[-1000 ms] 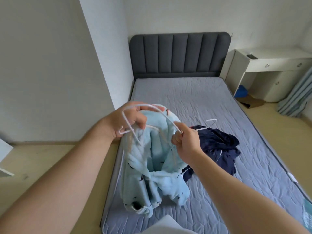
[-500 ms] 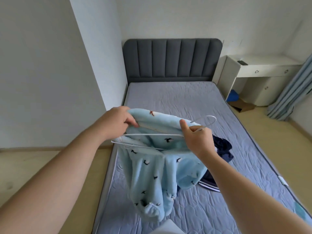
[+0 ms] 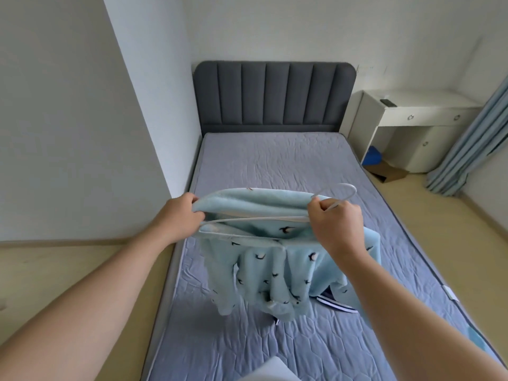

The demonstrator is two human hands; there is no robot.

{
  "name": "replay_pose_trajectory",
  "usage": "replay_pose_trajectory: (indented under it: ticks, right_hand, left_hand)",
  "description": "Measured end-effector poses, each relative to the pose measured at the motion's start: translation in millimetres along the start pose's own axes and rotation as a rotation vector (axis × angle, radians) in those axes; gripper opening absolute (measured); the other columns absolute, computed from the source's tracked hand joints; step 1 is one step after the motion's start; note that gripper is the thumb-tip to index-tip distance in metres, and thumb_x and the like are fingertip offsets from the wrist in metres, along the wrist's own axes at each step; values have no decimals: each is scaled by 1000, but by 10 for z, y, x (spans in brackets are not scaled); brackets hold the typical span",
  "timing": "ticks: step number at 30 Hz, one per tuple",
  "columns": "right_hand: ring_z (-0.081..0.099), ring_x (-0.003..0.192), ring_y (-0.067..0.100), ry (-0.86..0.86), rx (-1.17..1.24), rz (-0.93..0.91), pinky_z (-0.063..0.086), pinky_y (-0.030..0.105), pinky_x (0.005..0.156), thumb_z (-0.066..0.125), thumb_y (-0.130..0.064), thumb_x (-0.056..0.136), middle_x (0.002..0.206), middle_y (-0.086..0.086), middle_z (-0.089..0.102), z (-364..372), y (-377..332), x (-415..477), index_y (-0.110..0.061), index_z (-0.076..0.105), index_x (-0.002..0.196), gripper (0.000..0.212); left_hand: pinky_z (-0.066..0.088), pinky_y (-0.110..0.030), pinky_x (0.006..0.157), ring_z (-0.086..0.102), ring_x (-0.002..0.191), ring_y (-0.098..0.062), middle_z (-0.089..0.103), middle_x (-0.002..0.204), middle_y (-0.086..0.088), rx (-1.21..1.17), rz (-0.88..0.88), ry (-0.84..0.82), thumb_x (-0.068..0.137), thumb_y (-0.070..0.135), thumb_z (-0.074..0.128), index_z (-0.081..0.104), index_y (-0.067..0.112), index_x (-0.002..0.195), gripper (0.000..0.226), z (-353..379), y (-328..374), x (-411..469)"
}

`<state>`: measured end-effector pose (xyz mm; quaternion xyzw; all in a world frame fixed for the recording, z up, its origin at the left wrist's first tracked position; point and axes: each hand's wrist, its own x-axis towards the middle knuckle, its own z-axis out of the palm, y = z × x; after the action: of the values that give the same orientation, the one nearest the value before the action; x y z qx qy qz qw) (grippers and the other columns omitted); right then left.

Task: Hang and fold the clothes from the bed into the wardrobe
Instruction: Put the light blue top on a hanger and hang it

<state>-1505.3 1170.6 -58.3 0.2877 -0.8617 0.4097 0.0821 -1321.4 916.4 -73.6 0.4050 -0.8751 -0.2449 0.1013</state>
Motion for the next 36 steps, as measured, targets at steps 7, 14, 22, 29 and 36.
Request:
replay_pose_trajectory:
  ticks: [7,14,22,29,36]
  right_hand:
    - [18,42,13,11,89,164,20,30,42,54,-19,84,42,-1,24,38,155,31,-2,37,48,43]
    - [25,38,13,43,128,214,24,26,40,51,-23,81,41,10,36,49,340,15,5,44,51,42]
    - [26,36,12,74,155,364,28,22,38,52,-22,78,39,6,35,21,514,-26,-1,48,47,38]
    - [23,40,13,-47,29,183,26,30,41,57,-18,84,38,-5,24,150,498,-186,-11,30,44,49]
    - [36,33,11,-264,-194,4,26,27,38,42,-61,91,32,-6,39,247,228,-239,-15,39,44,65]
  left_hand:
    - [53,-29,53,62,66,-19,69,69,-6,-1121,-653,-326,93,11,58,62,17,95,7,260,289,-122]
    - [54,-26,45,65,54,-21,67,74,-12,-1121,-516,-227,89,-13,55,61,8,104,26,270,225,-105]
    - [52,-34,61,60,77,-31,61,94,-16,-1083,-430,-308,77,-25,50,59,9,112,50,293,195,-204]
    - [53,-33,65,62,73,-24,64,96,-15,-1209,-490,23,78,-19,55,61,9,112,44,327,241,-95]
    - [54,-31,71,63,86,-17,63,99,4,-649,-106,145,64,1,68,60,30,97,45,226,514,-90]
